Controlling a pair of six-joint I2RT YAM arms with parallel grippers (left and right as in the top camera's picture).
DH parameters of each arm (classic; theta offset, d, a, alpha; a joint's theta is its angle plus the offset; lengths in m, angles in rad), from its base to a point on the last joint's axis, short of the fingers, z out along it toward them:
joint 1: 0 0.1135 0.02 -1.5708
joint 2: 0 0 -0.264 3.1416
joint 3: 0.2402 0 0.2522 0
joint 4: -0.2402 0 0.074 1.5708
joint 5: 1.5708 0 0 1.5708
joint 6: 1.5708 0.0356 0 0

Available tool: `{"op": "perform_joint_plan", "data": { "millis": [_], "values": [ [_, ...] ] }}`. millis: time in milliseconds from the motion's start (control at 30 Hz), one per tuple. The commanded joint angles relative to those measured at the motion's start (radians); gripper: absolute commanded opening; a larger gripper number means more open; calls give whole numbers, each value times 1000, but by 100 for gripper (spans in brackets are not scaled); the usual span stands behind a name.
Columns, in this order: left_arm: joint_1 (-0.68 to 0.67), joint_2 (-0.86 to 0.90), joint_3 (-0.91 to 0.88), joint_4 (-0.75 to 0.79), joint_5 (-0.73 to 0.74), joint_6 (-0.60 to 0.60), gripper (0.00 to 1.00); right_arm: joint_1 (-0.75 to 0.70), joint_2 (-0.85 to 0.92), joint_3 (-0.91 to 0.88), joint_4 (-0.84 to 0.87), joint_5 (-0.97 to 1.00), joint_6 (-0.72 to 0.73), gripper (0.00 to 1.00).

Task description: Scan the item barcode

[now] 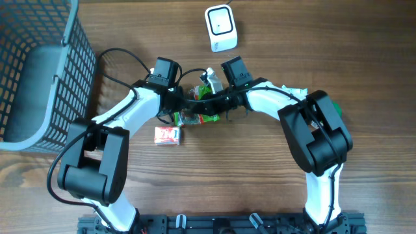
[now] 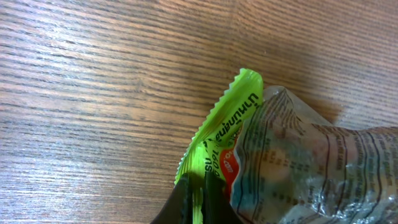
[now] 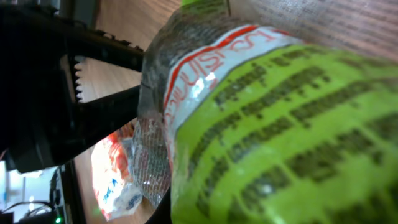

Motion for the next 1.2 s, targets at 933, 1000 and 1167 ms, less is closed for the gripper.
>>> {"op": "perform_joint_plan", "data": {
  "millis": [933,1000,1167],
  "values": [
    [387,-370,37,-293,-45,113,7,-356,-801,-6,-962,-606,-700,4],
    [397,-370,37,-292,-53,113,9,-356,-801,-6,-962,-605,-676,4],
    [406,-370,37,-292,-56,113,70,-356,-801,-6,-946,-524,-622,4]
  ]
}}
